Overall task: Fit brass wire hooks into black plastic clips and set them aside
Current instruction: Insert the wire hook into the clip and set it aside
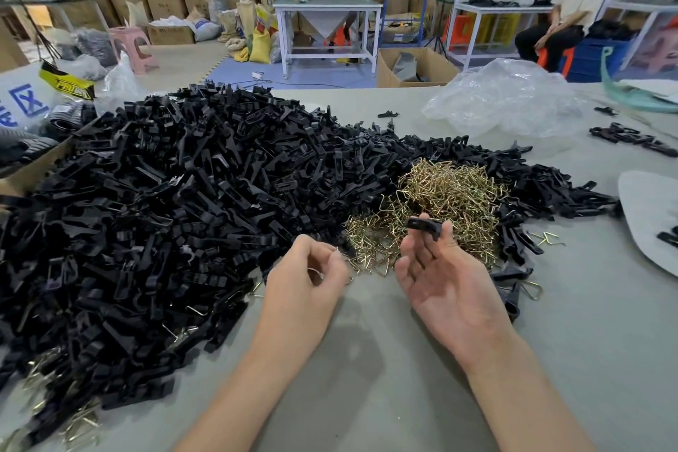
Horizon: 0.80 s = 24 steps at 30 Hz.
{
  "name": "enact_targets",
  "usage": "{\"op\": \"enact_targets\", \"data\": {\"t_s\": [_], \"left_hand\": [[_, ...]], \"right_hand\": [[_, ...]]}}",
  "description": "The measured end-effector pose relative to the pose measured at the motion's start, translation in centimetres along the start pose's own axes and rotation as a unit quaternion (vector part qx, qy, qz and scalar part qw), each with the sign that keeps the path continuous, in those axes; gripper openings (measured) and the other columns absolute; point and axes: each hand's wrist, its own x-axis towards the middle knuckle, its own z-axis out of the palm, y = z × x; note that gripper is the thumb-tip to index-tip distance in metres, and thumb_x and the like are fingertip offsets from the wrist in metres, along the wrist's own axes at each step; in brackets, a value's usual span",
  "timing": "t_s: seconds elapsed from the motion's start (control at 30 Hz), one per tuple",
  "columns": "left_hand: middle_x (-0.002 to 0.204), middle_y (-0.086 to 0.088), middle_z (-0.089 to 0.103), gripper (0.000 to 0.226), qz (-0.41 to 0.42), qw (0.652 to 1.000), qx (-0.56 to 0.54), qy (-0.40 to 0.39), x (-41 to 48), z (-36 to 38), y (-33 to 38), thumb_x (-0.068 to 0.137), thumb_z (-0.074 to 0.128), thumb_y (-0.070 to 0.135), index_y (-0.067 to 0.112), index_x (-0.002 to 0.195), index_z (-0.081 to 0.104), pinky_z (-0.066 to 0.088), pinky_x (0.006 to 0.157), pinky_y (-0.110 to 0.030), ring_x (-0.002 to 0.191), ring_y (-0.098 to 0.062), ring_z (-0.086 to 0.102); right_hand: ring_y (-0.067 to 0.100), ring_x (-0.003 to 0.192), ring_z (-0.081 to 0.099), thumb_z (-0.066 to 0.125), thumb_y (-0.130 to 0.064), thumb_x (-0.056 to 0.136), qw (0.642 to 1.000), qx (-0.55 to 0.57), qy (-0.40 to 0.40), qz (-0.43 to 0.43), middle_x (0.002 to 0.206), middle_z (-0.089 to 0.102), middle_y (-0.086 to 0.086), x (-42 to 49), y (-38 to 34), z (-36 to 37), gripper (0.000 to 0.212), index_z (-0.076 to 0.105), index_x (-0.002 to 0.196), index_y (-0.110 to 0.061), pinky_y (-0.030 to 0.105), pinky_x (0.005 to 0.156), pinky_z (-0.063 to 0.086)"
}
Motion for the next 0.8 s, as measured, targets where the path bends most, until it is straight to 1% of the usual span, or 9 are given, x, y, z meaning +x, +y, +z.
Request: {"op": "enact_targets", "data": {"t_s": [0.1,0.2,0.3,0.43,0.5,0.57,0.67,0.73,0.8], "left_hand": [[0.075,0.013,0.064,0.005,-0.048,0.997,-0.064,0.012,0.2,-0.3,0.4,0.092,0.066,0.026,0.027,0.090,0.063,0.040,0.059,-0.009,0.061,0.002,0.053],[0.073,0.012,0.060,0.016,-0.067,0.994,-0.084,-0.020,0.4,-0.3,0.2,0.096,0.061,0.022,0.033,0.106,0.067,0.040,0.056,-0.011,0.060,-0.003,0.049],[0.062,0.011,0.060,0.022,-0.061,0.995,-0.059,-0.055,0.3,-0.1,0.1,0.099,0.057,0.018,0.033,0.098,0.073,0.038,0.052,-0.013,0.054,-0.005,0.048],[0.074,0.020,0.071,0.017,-0.052,0.992,-0.086,-0.082,0.2,-0.3,0.6,0.093,0.068,0.022,0.037,0.091,0.077,0.042,0.062,-0.006,0.063,0.006,0.058],[0.083,0.013,0.075,0.016,-0.083,0.982,-0.145,-0.086,0.2,-0.3,0.9,0.091,0.070,0.021,0.035,0.091,0.079,0.045,0.067,-0.007,0.071,0.003,0.061],[0.088,-0.001,0.077,0.015,-0.134,0.952,-0.261,-0.083,0.1,0.0,1.0,0.088,0.070,0.013,0.023,0.095,0.079,0.051,0.069,-0.013,0.074,-0.005,0.064],[0.085,-0.015,0.075,0.023,-0.213,0.871,-0.436,-0.083,0.1,0.4,1.3,0.079,0.067,0.004,0.002,0.102,0.070,0.057,0.066,-0.020,0.069,-0.013,0.068],[0.085,-0.017,0.074,0.032,-0.245,0.839,-0.476,-0.097,0.1,0.3,1.5,0.073,0.068,0.005,-0.004,0.104,0.066,0.058,0.063,-0.022,0.065,-0.014,0.068],[0.084,-0.015,0.074,0.024,-0.260,0.836,-0.469,-0.117,0.1,0.2,1.5,0.073,0.071,0.008,0.000,0.095,0.072,0.058,0.061,-0.023,0.064,-0.013,0.068]], "right_hand": [[0.014,0.077,0.067,0.059,-0.034,0.092,1.000,0.013,-0.008,0.010,0.089,0.068,0.004,0.0,0.2,0.1,0.028,0.068,0.105,-0.011,0.026,0.065,0.060],[0.014,0.078,0.067,0.060,-0.035,0.091,1.000,0.010,-0.009,0.017,0.090,0.068,0.003,0.0,0.3,0.2,0.029,0.069,0.105,-0.012,0.026,0.065,0.059],[0.014,0.079,0.067,0.059,-0.034,0.093,1.000,0.010,-0.008,0.020,0.091,0.068,0.003,0.1,0.3,0.1,0.028,0.072,0.104,-0.012,0.026,0.065,0.060],[0.014,0.080,0.069,0.059,-0.030,0.093,1.000,-0.002,-0.003,0.013,0.093,0.071,0.003,0.2,0.5,0.1,0.025,0.078,0.099,-0.015,0.028,0.065,0.060],[0.014,0.080,0.070,0.060,-0.029,0.090,0.999,-0.034,-0.007,0.002,0.094,0.073,0.002,0.2,0.5,0.1,0.023,0.077,0.100,-0.017,0.028,0.066,0.060],[0.013,0.082,0.071,0.059,-0.030,0.088,0.996,-0.087,-0.022,-0.011,0.099,0.074,0.001,0.3,0.7,0.3,0.022,0.073,0.102,-0.020,0.028,0.071,0.059],[0.015,0.085,0.069,0.056,-0.028,0.088,0.981,-0.183,-0.049,-0.044,0.105,0.074,0.001,0.4,1.3,0.6,0.026,0.068,0.109,-0.018,0.029,0.076,0.055],[0.017,0.087,0.067,0.057,-0.027,0.087,0.968,-0.235,-0.063,-0.064,0.105,0.073,0.004,0.4,1.8,0.8,0.030,0.065,0.112,-0.014,0.031,0.079,0.051],[0.018,0.089,0.066,0.057,-0.026,0.087,0.959,-0.263,-0.078,-0.070,0.107,0.073,0.005,0.3,2.1,0.8,0.030,0.064,0.113,-0.013,0.035,0.084,0.048]]}}
